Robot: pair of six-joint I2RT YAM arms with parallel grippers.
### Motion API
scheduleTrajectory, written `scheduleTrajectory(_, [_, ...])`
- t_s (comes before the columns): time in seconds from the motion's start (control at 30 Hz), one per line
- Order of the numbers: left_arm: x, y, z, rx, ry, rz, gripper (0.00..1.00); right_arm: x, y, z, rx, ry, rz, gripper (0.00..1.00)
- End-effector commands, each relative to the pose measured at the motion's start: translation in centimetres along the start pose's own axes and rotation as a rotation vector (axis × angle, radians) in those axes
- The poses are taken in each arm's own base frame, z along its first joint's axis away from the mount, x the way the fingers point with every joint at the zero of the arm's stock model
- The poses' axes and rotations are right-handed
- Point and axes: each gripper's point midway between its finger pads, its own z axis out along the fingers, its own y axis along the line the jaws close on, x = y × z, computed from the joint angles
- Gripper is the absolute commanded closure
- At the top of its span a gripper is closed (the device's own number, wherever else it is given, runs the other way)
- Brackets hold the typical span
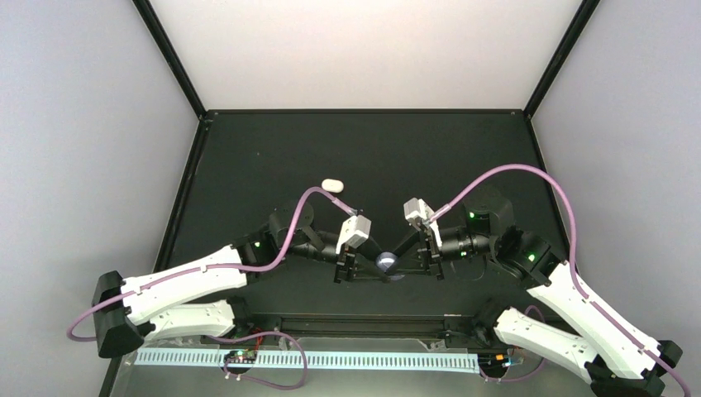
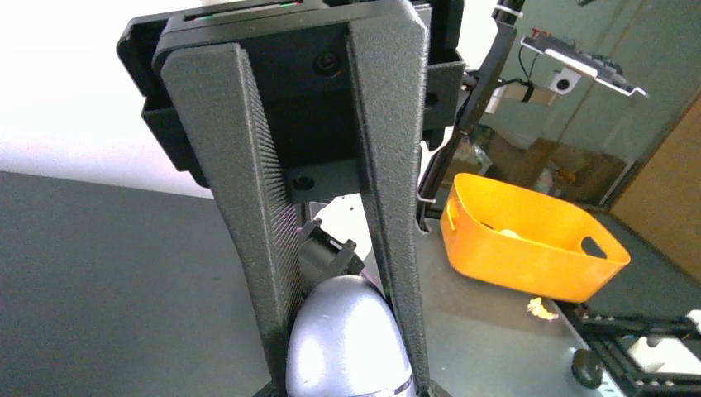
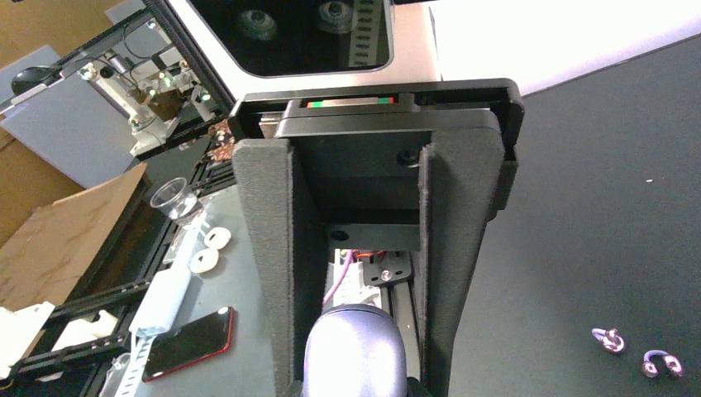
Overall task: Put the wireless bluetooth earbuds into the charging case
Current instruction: Pick up the charging case at the center of the board.
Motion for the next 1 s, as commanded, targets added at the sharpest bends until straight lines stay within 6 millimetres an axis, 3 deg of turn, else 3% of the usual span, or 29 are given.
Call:
scheduleTrajectory(0.0, [-1.4,-1.5,0.1,0.078,-0.009,0.043,0.65,-1.3,0.6,-0.2,-0.017,-0.035,-0.037,0.91])
scheduleTrajectory(0.27, [-1.5,-1.4,0.1,0.069,-0.010,0.054,0.85,-1.1,0.5,-0.1,-0.022,-0.031,-0.031,0.90])
scheduleTrajectory(0.37, [-1.8,-1.4,0.1,0.064,-0.017,0.054,0.87,-1.2,0.2,-0.1,0.000,-0.032,-0.031,0.89])
scheduleTrajectory(0.53, [-1.9,-1.2,0.1,0.053,-0.021,0.050,0.88,-1.5,-0.6,-0.6,0.068,-0.047,-0.038,0.79])
scheduleTrajectory(0.8, [-1.6,-0.9,0.0,0.034,-0.014,0.039,0.98,-2.3,-0.6,-1.5,0.118,-0.092,-0.050,0.76])
scheduleTrajectory(0.97, [-1.5,-0.8,0.0,0.030,-0.015,0.034,0.98,-2.4,-0.4,-1.6,0.115,-0.103,-0.047,0.74])
